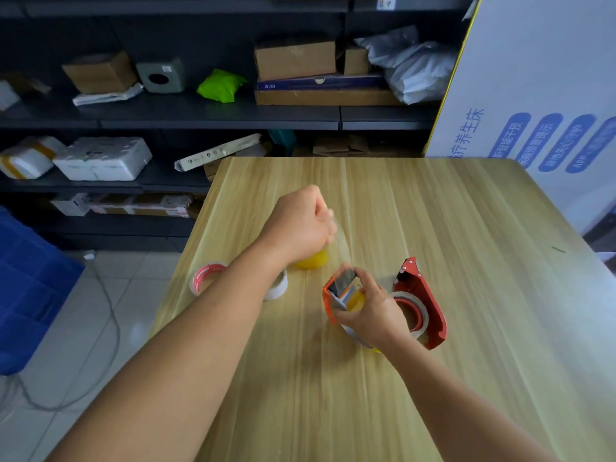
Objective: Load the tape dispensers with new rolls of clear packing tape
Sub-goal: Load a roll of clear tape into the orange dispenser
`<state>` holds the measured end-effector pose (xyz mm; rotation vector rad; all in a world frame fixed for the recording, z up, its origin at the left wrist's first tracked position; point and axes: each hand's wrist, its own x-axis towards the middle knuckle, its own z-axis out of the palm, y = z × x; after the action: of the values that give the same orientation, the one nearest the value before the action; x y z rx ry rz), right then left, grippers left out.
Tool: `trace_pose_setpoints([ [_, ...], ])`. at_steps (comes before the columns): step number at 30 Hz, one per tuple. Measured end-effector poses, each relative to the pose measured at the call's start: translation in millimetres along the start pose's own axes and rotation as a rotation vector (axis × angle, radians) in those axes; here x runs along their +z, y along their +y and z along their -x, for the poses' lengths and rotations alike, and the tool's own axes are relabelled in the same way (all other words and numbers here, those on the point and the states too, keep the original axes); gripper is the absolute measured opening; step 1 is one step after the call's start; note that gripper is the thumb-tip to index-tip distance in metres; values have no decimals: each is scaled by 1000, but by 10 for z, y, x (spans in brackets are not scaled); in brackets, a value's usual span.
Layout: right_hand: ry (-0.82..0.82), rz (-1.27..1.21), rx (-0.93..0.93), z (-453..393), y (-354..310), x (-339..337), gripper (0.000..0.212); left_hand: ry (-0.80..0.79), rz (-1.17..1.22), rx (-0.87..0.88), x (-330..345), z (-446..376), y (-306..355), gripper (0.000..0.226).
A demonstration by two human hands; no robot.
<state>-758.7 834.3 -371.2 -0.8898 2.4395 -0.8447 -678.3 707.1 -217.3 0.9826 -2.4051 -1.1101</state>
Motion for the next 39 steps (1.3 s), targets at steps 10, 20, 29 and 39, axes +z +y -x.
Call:
trace_pose_setpoints([
  [10,-80,-18,-16,102,114,-118,75,112,77,9,-249,-70,98,17],
  [20,-56,-66,-57,156,90,-160,66,244,186,-100,-193,-59,-216,14],
  [29,-77,-199,-74,262,59,-346,72,311,323,-330,-181,-121,-734,12],
  [39,-54,-192,-245,301,-148,-588,86,201,626,-686,50,-31,-1262,14],
])
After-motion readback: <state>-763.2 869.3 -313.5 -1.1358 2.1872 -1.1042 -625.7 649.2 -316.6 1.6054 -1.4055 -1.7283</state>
